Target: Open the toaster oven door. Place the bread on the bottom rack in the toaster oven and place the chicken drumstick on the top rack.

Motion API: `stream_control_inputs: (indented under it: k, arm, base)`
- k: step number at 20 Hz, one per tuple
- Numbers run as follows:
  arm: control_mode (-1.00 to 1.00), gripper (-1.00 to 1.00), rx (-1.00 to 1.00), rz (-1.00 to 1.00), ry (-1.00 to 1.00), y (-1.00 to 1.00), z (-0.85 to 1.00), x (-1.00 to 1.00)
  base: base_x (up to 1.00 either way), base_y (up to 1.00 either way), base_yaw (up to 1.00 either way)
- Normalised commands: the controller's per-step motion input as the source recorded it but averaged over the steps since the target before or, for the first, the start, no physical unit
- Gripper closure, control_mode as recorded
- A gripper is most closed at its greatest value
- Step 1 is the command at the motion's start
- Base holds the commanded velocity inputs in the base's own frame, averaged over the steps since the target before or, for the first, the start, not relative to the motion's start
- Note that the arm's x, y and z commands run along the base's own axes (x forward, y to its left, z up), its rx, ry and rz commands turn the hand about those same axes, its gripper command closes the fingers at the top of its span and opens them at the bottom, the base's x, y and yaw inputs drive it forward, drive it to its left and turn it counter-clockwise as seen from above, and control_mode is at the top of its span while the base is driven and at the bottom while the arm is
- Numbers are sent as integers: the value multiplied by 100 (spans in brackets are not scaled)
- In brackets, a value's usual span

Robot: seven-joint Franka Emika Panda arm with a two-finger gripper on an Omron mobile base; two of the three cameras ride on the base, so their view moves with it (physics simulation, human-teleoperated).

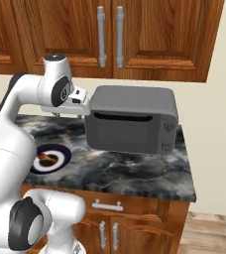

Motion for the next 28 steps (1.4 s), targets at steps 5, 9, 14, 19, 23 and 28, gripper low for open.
stream_control_inputs:
  k: [5,9,14,19,23,28]
  arm:
    - [100,-100,0,0,0,0,0,0]
    - [100,-100,0,0,0,0,0,0]
    - [100,-100,0,0,0,0,0,0]
    - [100,-100,0,0,0,0,0,0]
    - [-100,-100,0,0,0,-1,-1,-1]
    - [-100,-100,10,-5,0,-14,-1,-10]
  base:
    - [-5,57,-5]
    - [0,30,0]
    - [0,0,0]
    - [0,0,0]
    - [0,0,0]
    - [0,0,0]
